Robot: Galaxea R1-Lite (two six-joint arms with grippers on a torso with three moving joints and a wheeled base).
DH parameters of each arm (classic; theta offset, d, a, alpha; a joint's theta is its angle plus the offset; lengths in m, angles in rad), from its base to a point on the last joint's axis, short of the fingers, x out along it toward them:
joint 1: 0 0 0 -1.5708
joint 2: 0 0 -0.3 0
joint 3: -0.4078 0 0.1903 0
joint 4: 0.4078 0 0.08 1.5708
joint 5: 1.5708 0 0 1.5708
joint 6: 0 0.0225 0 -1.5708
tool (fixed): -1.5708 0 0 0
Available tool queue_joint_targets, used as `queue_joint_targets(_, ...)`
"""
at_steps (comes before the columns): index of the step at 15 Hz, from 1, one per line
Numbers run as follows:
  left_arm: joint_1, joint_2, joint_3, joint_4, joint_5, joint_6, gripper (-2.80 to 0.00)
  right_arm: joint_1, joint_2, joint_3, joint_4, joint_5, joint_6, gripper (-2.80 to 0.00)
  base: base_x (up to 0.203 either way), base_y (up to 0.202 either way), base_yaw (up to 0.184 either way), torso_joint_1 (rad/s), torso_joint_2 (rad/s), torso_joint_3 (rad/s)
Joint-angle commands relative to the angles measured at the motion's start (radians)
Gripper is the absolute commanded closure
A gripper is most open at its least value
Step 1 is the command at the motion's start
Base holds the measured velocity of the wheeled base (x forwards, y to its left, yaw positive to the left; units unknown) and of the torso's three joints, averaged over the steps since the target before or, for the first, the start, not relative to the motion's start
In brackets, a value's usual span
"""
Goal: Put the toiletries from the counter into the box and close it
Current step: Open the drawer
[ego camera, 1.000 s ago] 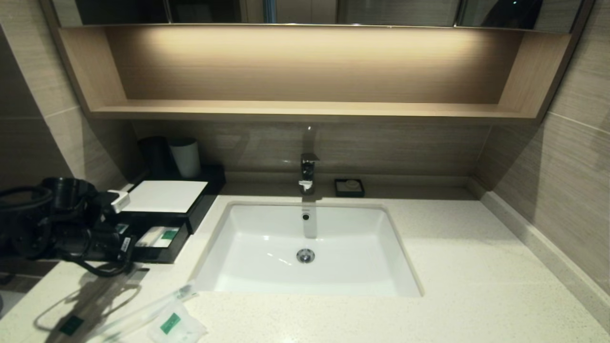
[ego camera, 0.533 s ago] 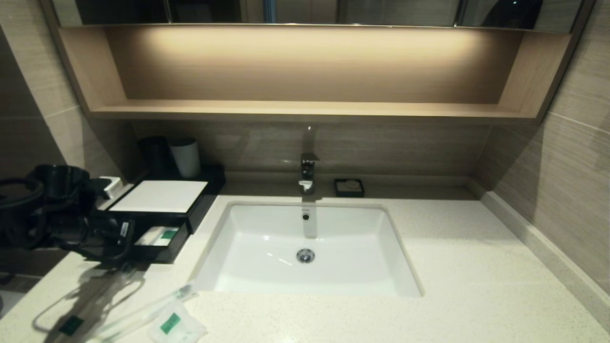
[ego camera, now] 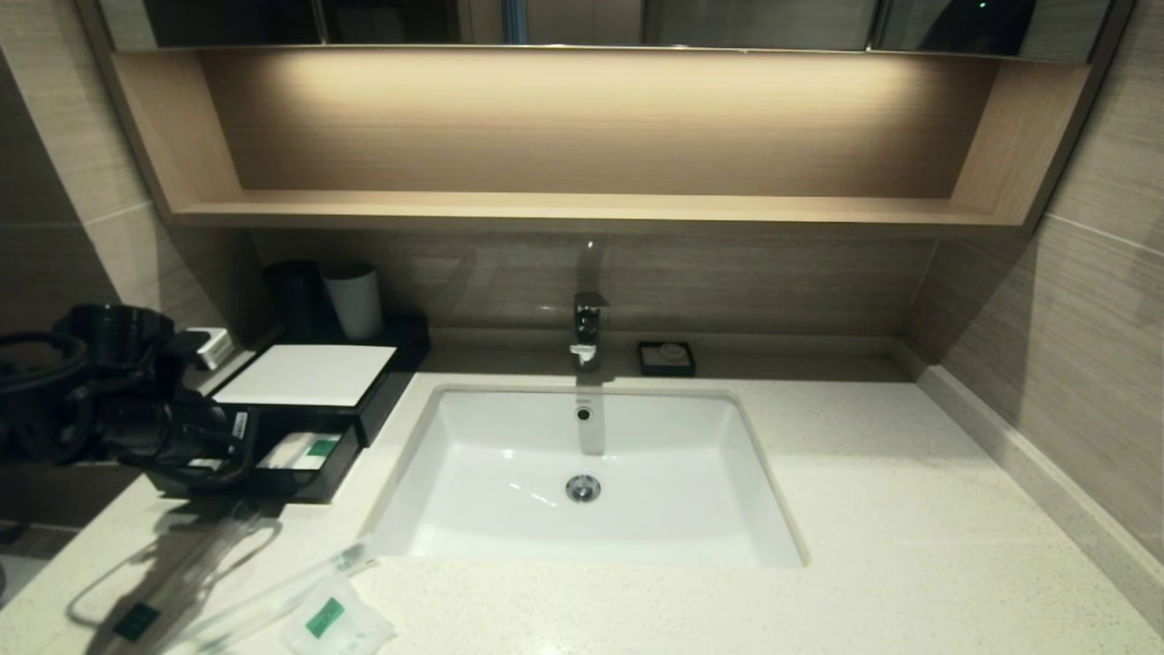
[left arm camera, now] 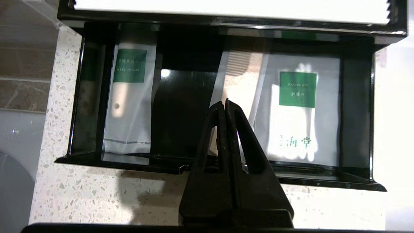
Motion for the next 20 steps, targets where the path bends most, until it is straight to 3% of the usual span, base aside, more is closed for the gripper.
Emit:
queue_joint_targets(1,-0.002,0.005,-0.006,0.024,0.014,0.002,0.0,0.0,-0.002,0.002,0.0,0.0,0.0,0.0,0.0,0.0,0.0,0.0,0.0,0.0)
queue_joint_targets(7,-0.003,0.011,-0.118,0.277,0.016,0.002,0.0,0.0,-0.002,0.002,0.0,0.0,0.0,0.0,0.0,0.0,0.0,0.0,0.0,0.0)
queue_joint_targets(20,-0.002,0.059,-0.143,0.278,0.038,0.006,0.0,0.0,-0.002,0.0,0.0,0.0,-0.001,0.0,0.0,0.0,0.0,0.0,0.0,0.0)
